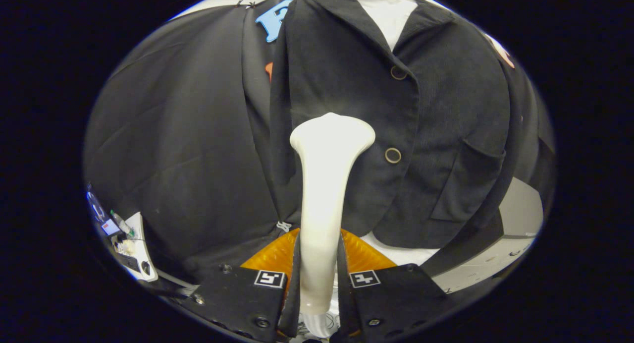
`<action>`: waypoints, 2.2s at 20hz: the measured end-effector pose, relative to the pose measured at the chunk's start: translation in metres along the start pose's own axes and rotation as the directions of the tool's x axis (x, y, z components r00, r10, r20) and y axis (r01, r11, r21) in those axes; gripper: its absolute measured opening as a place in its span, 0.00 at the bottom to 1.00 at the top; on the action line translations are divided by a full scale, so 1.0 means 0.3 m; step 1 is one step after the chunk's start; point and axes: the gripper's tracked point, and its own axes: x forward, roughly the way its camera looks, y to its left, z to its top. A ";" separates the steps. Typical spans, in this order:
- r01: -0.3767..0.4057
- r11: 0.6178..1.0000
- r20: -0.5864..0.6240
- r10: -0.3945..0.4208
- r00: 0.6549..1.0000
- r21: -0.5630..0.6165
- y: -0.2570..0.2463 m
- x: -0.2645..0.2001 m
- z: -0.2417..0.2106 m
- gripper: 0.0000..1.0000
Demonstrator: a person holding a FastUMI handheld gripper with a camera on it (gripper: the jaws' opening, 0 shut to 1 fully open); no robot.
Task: Iron the clothes twice with a garment steamer, once on the left side and once on the right side.
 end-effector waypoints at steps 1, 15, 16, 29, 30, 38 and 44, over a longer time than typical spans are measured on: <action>0.000 1.000 -0.008 0.000 1.000 0.003 -0.003 0.007 -0.017 0.34; 0.005 1.000 -0.113 -0.003 0.994 0.020 -0.012 0.055 -0.197 0.34; 0.005 1.000 -0.115 -0.003 0.993 0.024 -0.015 0.052 -0.201 0.34; 0.056 0.993 -0.138 -0.042 0.990 0.104 -0.248 -0.125 -0.366 0.34; 0.062 0.991 -0.139 -0.045 0.989 0.118 -0.281 -0.146 -0.385 0.34; 0.134 0.968 -0.119 -0.111 0.987 0.214 -0.648 -0.433 -0.565 0.34; 0.184 0.930 -0.098 -0.161 0.982 0.317 -0.942 -0.788 -0.809 0.34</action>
